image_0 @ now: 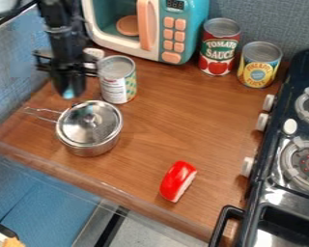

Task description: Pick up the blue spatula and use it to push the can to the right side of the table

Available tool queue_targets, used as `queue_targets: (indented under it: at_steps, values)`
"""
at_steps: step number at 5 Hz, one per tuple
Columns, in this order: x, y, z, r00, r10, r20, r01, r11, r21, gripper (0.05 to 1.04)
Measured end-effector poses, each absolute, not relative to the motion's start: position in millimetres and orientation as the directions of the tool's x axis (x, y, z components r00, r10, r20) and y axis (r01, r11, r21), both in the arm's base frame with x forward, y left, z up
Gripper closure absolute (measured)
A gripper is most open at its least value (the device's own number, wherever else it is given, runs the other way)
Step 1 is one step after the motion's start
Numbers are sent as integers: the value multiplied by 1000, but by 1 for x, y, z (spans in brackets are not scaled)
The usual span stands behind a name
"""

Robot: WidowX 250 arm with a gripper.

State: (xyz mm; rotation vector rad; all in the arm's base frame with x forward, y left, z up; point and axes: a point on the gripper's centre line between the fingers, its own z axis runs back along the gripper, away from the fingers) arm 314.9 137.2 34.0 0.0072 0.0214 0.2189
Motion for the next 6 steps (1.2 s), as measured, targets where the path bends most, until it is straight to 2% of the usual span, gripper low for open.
queue_targets:
  at_steps: [1,3,4,5,6]
  values:
    - [326,104,49,987,160,4,-160,987,14,757]
    - [344,34,57,993,116,-4,-116,993,25,757]
    - [346,8,53,996,89,-19,-88,996,26,757]
    - [349,5,58,994,106,-18,-106,994,23,757]
    - [348,33,66,989,150,1,-149,988,29,757]
